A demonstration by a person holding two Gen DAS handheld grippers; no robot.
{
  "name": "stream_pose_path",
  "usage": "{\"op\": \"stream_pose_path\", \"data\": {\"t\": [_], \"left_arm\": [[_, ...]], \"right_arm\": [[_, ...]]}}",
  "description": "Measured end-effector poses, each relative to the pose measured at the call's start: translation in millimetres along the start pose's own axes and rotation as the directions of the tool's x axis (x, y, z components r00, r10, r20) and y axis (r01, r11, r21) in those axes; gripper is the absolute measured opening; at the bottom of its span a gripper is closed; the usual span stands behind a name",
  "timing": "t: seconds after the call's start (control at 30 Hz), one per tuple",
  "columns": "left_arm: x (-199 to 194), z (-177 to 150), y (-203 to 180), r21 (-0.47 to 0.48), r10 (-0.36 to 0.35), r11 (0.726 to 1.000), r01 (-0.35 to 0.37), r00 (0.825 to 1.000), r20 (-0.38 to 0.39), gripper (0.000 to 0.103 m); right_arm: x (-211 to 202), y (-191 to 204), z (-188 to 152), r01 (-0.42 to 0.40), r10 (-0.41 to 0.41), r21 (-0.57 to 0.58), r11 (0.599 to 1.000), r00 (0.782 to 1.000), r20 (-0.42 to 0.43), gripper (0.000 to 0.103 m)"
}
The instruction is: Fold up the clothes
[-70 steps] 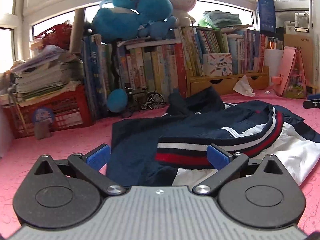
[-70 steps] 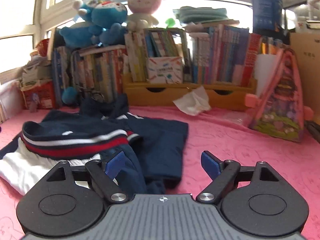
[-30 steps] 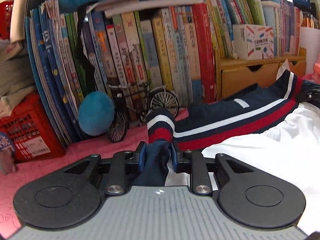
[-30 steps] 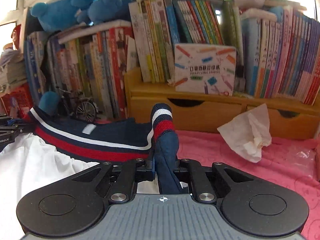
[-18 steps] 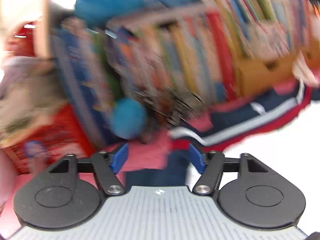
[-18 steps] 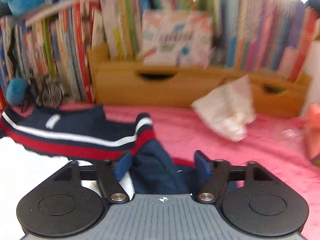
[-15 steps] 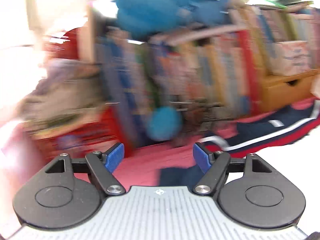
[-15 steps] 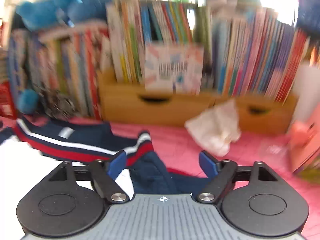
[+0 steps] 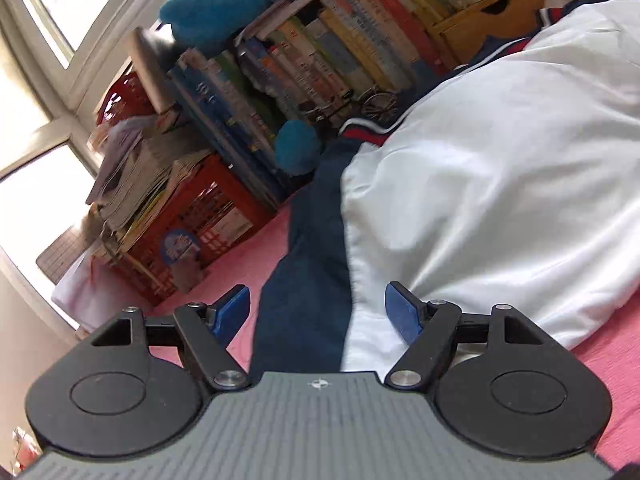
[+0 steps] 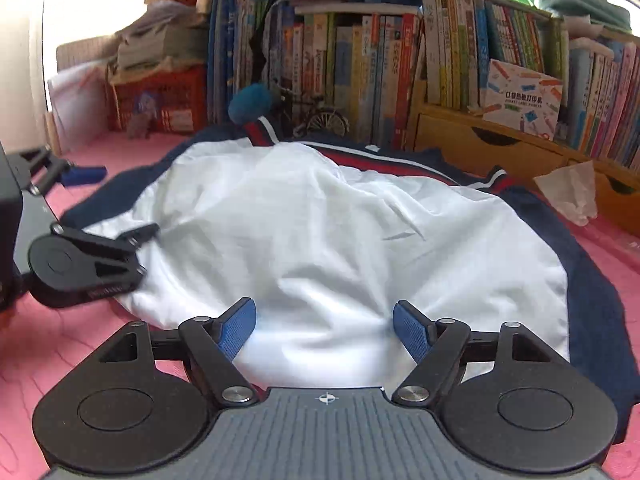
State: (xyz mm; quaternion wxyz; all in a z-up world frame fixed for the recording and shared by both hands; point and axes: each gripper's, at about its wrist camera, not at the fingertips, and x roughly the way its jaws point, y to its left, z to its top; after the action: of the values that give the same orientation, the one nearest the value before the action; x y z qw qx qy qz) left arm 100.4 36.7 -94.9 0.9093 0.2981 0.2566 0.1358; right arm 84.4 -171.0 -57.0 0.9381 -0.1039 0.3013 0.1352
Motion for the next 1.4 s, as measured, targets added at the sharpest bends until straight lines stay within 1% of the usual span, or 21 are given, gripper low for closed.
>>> {"op": "stream_pose_path", "data": {"t": [0.1, 0.17, 0.23, 0.27, 0.3, 0.37, 0.4, 0.43, 0.5, 0.57, 0.63, 0.7, 0.73, 0.83, 0.93, 1.0, 1.13, 1.23, 1.27, 1.33, 1.4], "left_arm": [[17.9, -10.5, 29.0, -0.056, 0.016, 0.998, -0.018, 0.999, -0.041, 0.078], [23.9, -16.0, 37.8, -0.048, 0.029, 0.998, -0.031, 0.999, -0.040, 0.085], [22.2, -17.5, 37.9, -0.033, 0.032, 0.999, -0.033, 0.999, -0.029, 0.085], [21.0, -17.5, 37.3, -0.026, 0.030, 0.999, -0.031, 0.999, -0.022, 0.085], [18.2, -17.5, 38.3, -0.031, 0.017, 0.999, -0.018, 1.000, -0.018, 0.081], [7.4, -16.1, 47.3, -0.106, -0.036, 0.994, 0.033, 0.999, -0.026, 0.076], [0.8, -14.9, 50.9, -0.142, -0.067, 0.988, 0.063, 0.997, -0.022, 0.076], [-10.5, -11.3, 50.2, -0.173, -0.114, 0.978, 0.113, 0.993, 0.006, 0.076], [-33.1, -4.2, 48.9, -0.231, -0.203, 0.949, 0.214, 0.977, 0.068, 0.076], [-54.1, 3.3, 46.2, -0.277, -0.288, 0.908, 0.313, 0.949, 0.129, 0.077], [-59.5, 13.7, 31.6, -0.291, -0.378, 0.869, 0.400, 0.916, 0.133, 0.077], [-56.8, 19.5, 15.3, -0.291, -0.387, 0.868, 0.402, 0.915, 0.110, 0.077], [-52.3, 20.5, 7.8, -0.274, -0.371, 0.884, 0.378, 0.925, 0.079, 0.077], [-38.6, 14.5, 2.3, -0.255, -0.312, 0.917, 0.307, 0.950, 0.022, 0.078], [-25.8, 5.0, 10.4, -0.262, -0.265, 0.931, 0.253, 0.964, -0.013, 0.081], [-18.2, -2.3, 25.3, -0.289, -0.248, 0.930, 0.228, 0.968, -0.034, 0.083], [-6.6, -18.5, 52.2, -0.299, -0.167, 0.944, 0.138, 0.983, -0.071, 0.086], [2.7, -27.4, 71.2, -0.358, -0.167, 0.926, 0.120, 0.981, -0.103, 0.088], [5.6, -29.3, 76.0, -0.382, -0.173, 0.917, 0.118, 0.979, -0.112, 0.089], [7.8, -30.9, 80.8, -0.411, -0.196, 0.902, 0.133, 0.974, -0.114, 0.090], [6.3, -30.5, 79.6, -0.405, -0.191, 0.905, 0.130, 0.975, -0.114, 0.090]], "right_arm": [[-2.4, -32.4, -11.7, 0.195, -0.195, -0.020, 0.981, 0.981, -0.013, 0.074], [-0.3, -68.7, -23.6, 0.305, -0.304, 0.009, 0.952, 0.952, -0.030, 0.074], [4.8, -101.9, -38.7, 0.417, -0.416, 0.007, 0.909, 0.908, -0.050, 0.076], [5.7, -117.1, -46.4, 0.427, -0.426, 0.007, 0.904, 0.903, -0.053, 0.077], [2.8, -127.2, -48.2, 0.425, -0.422, 0.033, 0.905, 0.904, -0.065, 0.078], [-4.2, -144.4, -48.7, 0.421, -0.413, 0.098, 0.902, 0.906, -0.094, 0.072], [-11.6, -146.2, -49.2, 0.409, -0.401, 0.140, 0.902, 0.912, -0.082, 0.066], [-20.0, -146.0, -49.7, 0.393, -0.388, 0.185, 0.901, 0.919, -0.062, 0.066], [-23.6, -133.1, -43.7, 0.229, -0.235, 0.294, 0.928, 0.972, -0.018, 0.066], [-25.5, -118.7, -36.9, 0.040, -0.063, 0.394, 0.918, 0.997, 0.045, 0.066], [-27.5, -104.3, -30.1, -0.151, 0.103, 0.476, 0.867, 0.987, 0.125, 0.065], [-12.7, -72.3, -25.5, -0.235, 0.201, 0.463, 0.855, 0.972, 0.122, 0.061], [-4.2, -55.1, -23.3, -0.270, 0.246, 0.451, 0.850, 0.963, 0.114, 0.058], [13.1, -6.3, -21.6, -0.193, 0.197, 0.301, 0.934, 0.980, 0.019, 0.056], [14.2, 13.0, -24.6, -0.065, 0.067, 0.144, 0.987, 0.998, -0.005, 0.055], [14.8, 4.1, -26.9, 0.002, 0.001, 0.130, 0.991, 1.000, -0.023, 0.055], [11.2, -39.6, -38.7, 0.126, -0.121, 0.167, 0.978, 0.992, -0.041, 0.055], [6.6, -82.9, -48.1, 0.202, -0.193, 0.228, 0.953, 0.979, -0.062, 0.054], [5.5, -95.6, -50.9, 0.205, -0.196, 0.244, 0.948, 0.979, -0.064, 0.053], [2.6, -107.1, -55.4, 0.185, -0.176, 0.262, 0.947, 0.983, -0.057, 0.043], [3.1, -102.6, -55.1, 0.205, -0.196, 0.233, 0.951, 0.979, -0.059, 0.043]]}}
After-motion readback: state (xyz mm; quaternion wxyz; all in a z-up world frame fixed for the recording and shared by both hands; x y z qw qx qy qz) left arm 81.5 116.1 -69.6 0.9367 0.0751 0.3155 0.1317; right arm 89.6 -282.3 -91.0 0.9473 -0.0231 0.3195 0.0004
